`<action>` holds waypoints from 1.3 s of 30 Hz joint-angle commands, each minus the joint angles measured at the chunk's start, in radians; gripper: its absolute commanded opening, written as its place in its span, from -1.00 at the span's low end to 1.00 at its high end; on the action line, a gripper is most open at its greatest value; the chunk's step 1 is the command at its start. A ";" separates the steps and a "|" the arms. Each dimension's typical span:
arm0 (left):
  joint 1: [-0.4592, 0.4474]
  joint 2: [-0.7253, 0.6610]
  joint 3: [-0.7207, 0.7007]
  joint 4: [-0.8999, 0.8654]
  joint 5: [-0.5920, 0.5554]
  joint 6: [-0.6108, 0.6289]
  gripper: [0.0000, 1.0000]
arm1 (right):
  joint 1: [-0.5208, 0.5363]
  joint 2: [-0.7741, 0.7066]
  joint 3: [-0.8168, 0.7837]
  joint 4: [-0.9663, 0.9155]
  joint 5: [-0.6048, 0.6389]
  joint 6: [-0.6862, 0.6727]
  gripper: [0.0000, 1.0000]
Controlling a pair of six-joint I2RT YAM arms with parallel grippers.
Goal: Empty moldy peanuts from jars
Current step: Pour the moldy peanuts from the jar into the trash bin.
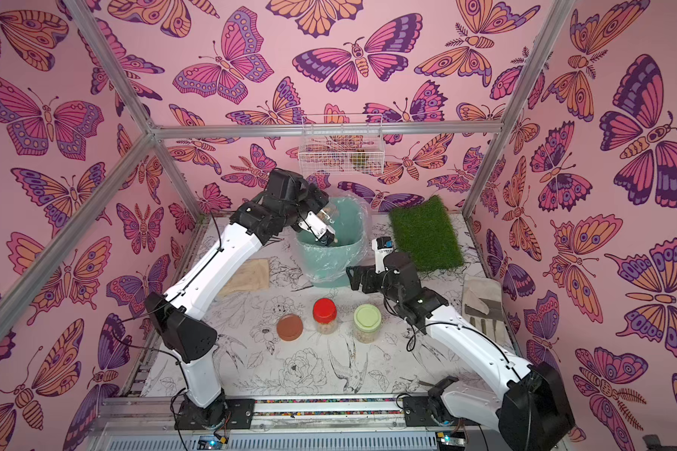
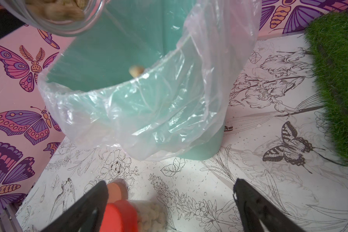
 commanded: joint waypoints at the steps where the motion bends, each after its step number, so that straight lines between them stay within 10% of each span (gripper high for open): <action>1: -0.004 -0.036 -0.001 0.055 -0.019 0.050 -1.00 | 0.005 -0.013 -0.008 0.015 0.023 -0.014 0.98; 18: 0.025 -0.101 -0.099 0.124 0.094 -0.041 -1.00 | 0.004 0.078 0.198 -0.418 0.069 -0.118 0.98; 39: 0.067 -0.130 -0.192 0.196 0.098 -0.213 -1.00 | 0.002 -0.043 0.053 -0.151 0.055 0.052 0.98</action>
